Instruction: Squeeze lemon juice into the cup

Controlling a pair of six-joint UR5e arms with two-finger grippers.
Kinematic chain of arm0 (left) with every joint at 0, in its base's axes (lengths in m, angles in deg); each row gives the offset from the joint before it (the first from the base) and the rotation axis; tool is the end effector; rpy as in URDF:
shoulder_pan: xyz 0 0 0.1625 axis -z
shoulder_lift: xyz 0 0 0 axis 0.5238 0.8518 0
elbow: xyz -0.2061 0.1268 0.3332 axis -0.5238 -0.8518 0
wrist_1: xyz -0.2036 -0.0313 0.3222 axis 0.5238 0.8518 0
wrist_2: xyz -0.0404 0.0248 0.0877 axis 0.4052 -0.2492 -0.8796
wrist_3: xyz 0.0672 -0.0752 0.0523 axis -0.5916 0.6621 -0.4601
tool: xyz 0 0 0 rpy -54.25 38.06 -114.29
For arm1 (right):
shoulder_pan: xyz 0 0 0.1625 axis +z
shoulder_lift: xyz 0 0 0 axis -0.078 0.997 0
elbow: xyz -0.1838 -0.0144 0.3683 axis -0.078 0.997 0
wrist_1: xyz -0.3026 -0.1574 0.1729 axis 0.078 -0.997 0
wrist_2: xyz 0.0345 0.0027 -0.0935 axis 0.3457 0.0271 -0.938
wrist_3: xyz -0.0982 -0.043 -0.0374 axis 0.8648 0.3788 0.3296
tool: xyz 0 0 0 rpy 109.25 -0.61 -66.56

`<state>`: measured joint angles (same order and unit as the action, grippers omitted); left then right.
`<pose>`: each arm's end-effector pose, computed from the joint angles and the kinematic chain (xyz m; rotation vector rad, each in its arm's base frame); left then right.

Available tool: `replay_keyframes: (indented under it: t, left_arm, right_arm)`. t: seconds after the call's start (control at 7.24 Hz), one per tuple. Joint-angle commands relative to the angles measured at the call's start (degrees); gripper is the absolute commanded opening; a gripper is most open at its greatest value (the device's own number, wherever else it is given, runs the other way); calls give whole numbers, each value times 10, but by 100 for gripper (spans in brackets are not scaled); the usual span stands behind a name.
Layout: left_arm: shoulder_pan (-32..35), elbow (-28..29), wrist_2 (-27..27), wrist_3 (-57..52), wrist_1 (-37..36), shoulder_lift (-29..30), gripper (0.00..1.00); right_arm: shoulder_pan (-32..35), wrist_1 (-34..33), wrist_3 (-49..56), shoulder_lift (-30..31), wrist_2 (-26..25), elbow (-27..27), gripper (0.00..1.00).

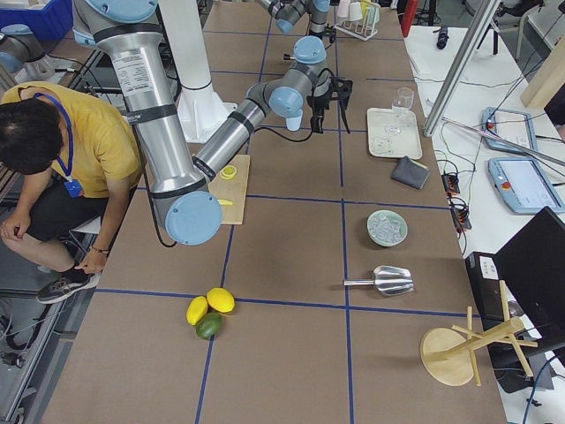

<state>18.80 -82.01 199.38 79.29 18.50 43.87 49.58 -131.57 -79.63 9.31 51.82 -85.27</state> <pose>0.2909 -0.4607 0.5497 -0.0565 0.7292 0.0761 -0.2371 -0.4467 0.2664 0.0891 -1.0705 0.3145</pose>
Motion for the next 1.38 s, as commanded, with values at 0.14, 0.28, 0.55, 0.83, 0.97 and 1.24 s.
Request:
replay_keyframes:
  t: [0.14, 0.28, 0.55, 0.83, 0.97, 1.24]
  left_arm:
    - [0, -7, -2, 2, -4, 0, 100]
    - [1, -25, -2, -1, -9, -1, 100]
    - [60, -104, 5, -7, -11, -8, 100]
    - [146, -171, 67, -98, -30, -41, 100]
    - [188, -182, 107, -144, -26, -67, 100]
    - [265, -166, 117, -290, -30, -113, 100]
  right_arm:
    - [-1, -3, 0, -5, 0, -1, 100]
    - [0, -3, 0, -4, 0, -1, 100]
    - [3, -1, 15, 35, 2, -7, 100]
    - [50, -7, 192, 105, 9, 8, 100]
    - [99, -6, 272, 122, 48, 49, 100]
    - [210, -7, 465, 170, 141, 129, 100]
